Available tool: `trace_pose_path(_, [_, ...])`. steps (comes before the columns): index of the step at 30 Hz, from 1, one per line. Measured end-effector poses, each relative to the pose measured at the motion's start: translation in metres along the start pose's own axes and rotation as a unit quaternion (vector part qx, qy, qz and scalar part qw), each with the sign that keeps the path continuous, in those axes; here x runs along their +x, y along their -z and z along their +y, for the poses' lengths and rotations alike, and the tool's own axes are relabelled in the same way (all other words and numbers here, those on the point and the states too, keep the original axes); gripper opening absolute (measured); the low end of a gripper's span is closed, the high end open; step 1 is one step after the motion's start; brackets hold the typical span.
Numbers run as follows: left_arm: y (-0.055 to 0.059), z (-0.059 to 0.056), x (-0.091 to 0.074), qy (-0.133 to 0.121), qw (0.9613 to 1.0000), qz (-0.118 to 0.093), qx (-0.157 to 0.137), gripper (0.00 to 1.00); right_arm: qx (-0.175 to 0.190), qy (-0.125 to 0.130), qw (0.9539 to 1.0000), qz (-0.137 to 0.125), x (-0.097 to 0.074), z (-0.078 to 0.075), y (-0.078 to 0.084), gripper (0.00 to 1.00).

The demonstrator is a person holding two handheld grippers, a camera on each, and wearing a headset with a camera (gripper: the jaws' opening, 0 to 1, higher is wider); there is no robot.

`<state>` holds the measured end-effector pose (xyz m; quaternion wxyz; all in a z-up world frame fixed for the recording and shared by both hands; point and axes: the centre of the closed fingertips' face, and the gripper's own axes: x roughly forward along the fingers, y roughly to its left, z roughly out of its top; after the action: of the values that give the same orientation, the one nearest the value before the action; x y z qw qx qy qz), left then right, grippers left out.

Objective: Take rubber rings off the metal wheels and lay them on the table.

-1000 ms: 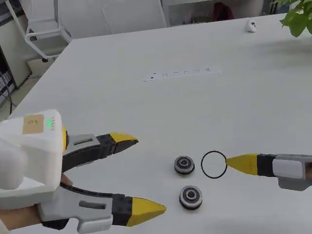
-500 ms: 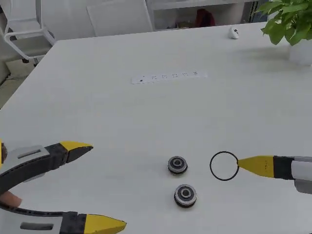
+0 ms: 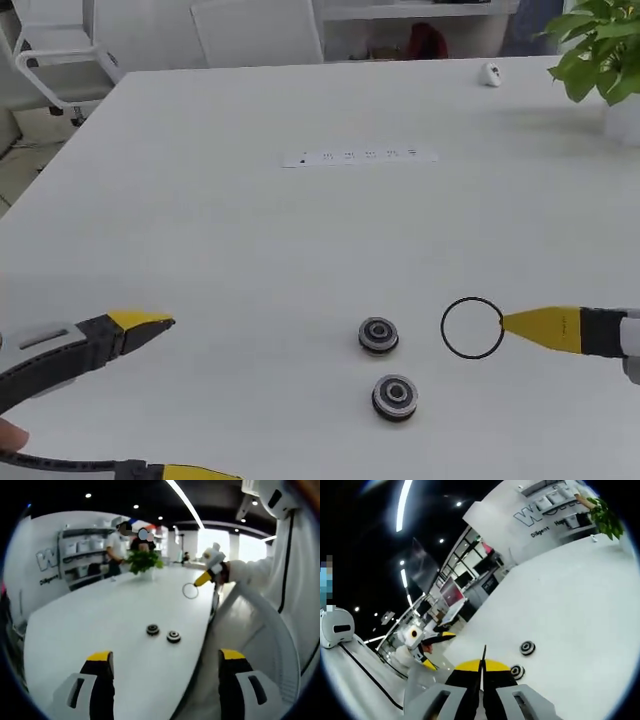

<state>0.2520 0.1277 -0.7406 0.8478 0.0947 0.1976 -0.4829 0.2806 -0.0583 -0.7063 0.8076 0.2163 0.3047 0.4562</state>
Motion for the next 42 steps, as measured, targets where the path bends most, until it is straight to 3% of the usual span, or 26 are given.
trace_pose_path(14, [0.017, 0.006, -0.015, -0.008, 0.9999, -0.003, -0.009, 0.87, -0.015, -0.012, 0.9996, 0.02, 0.024, 0.02, 0.004, 0.0])
trace_pose_path(24, [0.032, 0.013, -0.04, -0.029, 0.9994, 0.001, -0.021, 0.87, -0.024, -0.027, 0.9988, 0.034, 0.051, 0.031, 0.005, 0.0])
trace_pose_path(27, [0.033, 0.016, -0.046, -0.036, 0.9988, -0.011, -0.032, 0.85, -0.026, -0.036, 0.9983, 0.039, 0.062, 0.037, 0.008, 0.0])
trace_pose_path(34, [0.038, 0.026, -0.052, -0.044, 0.9987, -0.011, -0.022, 0.86, -0.034, -0.041, 0.9969, 0.058, 0.076, 0.043, 0.015, 0.0])
trace_pose_path(39, [0.037, 0.034, -0.051, -0.047, 0.9982, -0.026, -0.028, 0.86, -0.035, -0.043, 0.9963, 0.066, 0.087, 0.048, 0.016, 0.0])
trace_pose_path(42, [0.038, 0.036, -0.05, -0.047, 0.9982, -0.023, -0.028, 0.86, -0.035, -0.048, 0.9957, 0.071, 0.094, 0.051, 0.016, 0.0])
